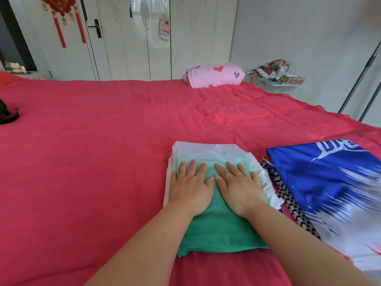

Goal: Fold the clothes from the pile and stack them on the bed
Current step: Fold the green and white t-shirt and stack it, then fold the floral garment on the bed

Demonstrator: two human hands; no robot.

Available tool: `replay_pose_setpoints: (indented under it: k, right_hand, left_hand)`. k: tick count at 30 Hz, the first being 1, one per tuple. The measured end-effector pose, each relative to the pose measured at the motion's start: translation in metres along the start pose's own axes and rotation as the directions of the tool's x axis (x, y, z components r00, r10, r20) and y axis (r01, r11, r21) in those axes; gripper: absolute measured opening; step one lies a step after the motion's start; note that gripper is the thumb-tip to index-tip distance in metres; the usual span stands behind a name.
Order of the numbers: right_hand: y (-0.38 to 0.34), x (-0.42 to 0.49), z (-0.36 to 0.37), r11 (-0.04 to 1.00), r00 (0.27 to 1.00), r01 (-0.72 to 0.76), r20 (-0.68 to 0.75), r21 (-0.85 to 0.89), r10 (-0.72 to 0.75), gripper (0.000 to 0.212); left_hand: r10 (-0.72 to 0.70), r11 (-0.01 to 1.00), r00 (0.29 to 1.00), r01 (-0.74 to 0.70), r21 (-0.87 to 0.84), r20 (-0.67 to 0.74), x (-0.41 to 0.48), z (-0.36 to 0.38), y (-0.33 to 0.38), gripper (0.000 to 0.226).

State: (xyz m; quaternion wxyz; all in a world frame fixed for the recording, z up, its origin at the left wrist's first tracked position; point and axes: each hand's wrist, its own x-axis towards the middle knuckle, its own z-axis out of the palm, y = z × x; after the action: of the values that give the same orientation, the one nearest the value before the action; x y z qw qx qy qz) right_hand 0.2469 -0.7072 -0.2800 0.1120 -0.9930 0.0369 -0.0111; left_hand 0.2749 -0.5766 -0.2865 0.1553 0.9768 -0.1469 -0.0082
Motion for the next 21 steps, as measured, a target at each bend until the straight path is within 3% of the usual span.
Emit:
replay_pose_setpoints:
  k: [11,16,21]
  right_hand:
    - [-0.007,-0.011,-0.004,1.0,1.0,-0.019,0.021,-0.014,0.019,0.05]
    - [-0.028,-0.036,-0.016,0.999,0.998,-0.04,-0.056,-0.018,0.039,0.045]
    - [-0.075,-0.087,-0.015,0.996,0.994,0.089,-0.056,-0.01,-0.09,0.045]
  left_hand:
    - [0.02,1.0,0.998,-0.02,-0.007,0.062,-0.013,-0.013,-0.004,0.056]
    - [0.048,0.999,0.993,-0.046,0.022,-0.111,-0.054,-0.042,-0.023,0.053]
    - [-0.059,0.994,0.993,0.067,0.083,-0.098,-0.127,-0.069,-0.078,0.053]
